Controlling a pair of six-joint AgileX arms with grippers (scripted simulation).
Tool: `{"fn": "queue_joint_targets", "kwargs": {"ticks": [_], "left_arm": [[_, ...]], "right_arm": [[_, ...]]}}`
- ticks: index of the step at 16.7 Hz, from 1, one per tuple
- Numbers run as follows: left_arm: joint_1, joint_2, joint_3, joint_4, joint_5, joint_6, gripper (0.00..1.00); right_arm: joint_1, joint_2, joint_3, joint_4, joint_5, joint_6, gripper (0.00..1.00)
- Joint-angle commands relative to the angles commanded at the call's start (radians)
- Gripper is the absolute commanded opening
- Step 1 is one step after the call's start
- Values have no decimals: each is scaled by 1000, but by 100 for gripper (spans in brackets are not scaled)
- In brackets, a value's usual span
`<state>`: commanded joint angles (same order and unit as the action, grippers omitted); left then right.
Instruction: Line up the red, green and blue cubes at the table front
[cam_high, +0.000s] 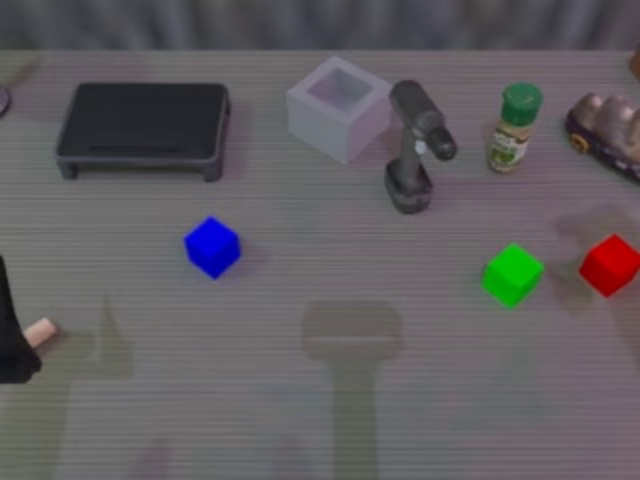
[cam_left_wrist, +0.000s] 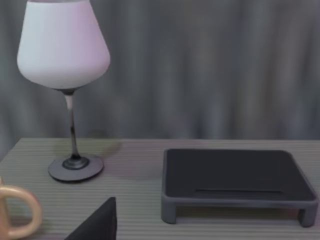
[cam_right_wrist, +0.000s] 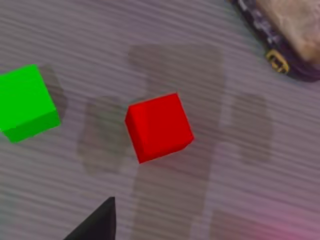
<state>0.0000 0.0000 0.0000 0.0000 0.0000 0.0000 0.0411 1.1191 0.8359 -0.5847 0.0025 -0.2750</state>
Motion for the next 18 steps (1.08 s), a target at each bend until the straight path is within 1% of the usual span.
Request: {"fn": "queue_joint_targets", "kwargs": {"ticks": [4, 9, 13, 18], "left_arm": [[0, 0, 0, 0, 0, 0, 100], [0, 0, 0, 0, 0, 0, 100], [0, 0, 0, 0, 0, 0, 100], [0, 0, 0, 0, 0, 0, 100]], "right_arm": [[16, 415, 278, -209, 0, -97, 100], [32, 772, 568, -397, -1, -191, 100], [39, 928, 707, -470, 0, -233, 100], [40, 951, 729, -480, -1, -239, 100]]}}
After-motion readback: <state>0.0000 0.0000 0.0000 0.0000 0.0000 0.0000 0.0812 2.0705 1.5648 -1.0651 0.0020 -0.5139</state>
